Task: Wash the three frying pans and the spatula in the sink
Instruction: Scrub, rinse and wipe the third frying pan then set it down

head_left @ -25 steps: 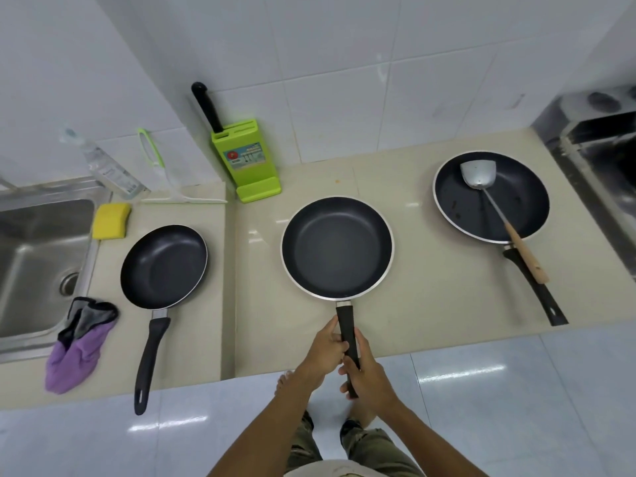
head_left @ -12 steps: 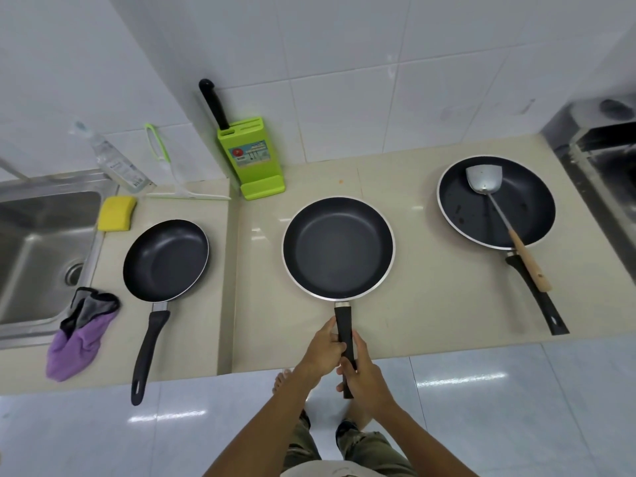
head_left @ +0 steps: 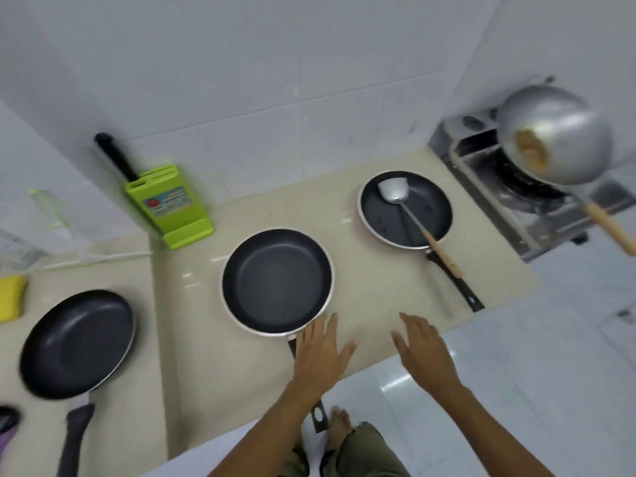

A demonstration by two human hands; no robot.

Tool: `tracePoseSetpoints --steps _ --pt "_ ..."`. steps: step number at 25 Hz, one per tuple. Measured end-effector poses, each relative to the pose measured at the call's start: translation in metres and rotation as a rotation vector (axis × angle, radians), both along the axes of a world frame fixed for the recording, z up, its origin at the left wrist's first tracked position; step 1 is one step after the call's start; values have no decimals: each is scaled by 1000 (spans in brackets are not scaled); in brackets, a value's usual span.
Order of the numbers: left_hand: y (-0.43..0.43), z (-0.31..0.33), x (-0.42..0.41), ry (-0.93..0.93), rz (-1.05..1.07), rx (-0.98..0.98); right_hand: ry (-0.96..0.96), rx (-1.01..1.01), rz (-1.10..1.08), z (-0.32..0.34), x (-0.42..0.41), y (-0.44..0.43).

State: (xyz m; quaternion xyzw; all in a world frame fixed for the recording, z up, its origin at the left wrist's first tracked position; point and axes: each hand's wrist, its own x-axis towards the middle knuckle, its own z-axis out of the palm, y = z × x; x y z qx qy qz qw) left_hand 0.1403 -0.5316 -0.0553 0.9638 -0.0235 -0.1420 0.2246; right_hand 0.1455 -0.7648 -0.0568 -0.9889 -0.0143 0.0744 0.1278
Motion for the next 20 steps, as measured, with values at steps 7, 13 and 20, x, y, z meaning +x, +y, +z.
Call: tracePoseSetpoints --steps 7,13,20 --pt "-102 26 91 167 -146 -177 -76 160 -446 51 51 -112" --pt "-207 3 151 499 233 -636 306 633 -627 9 122 -187" --pt "-294 -4 191 660 714 -879 854 1144 -639 -18 178 -214"
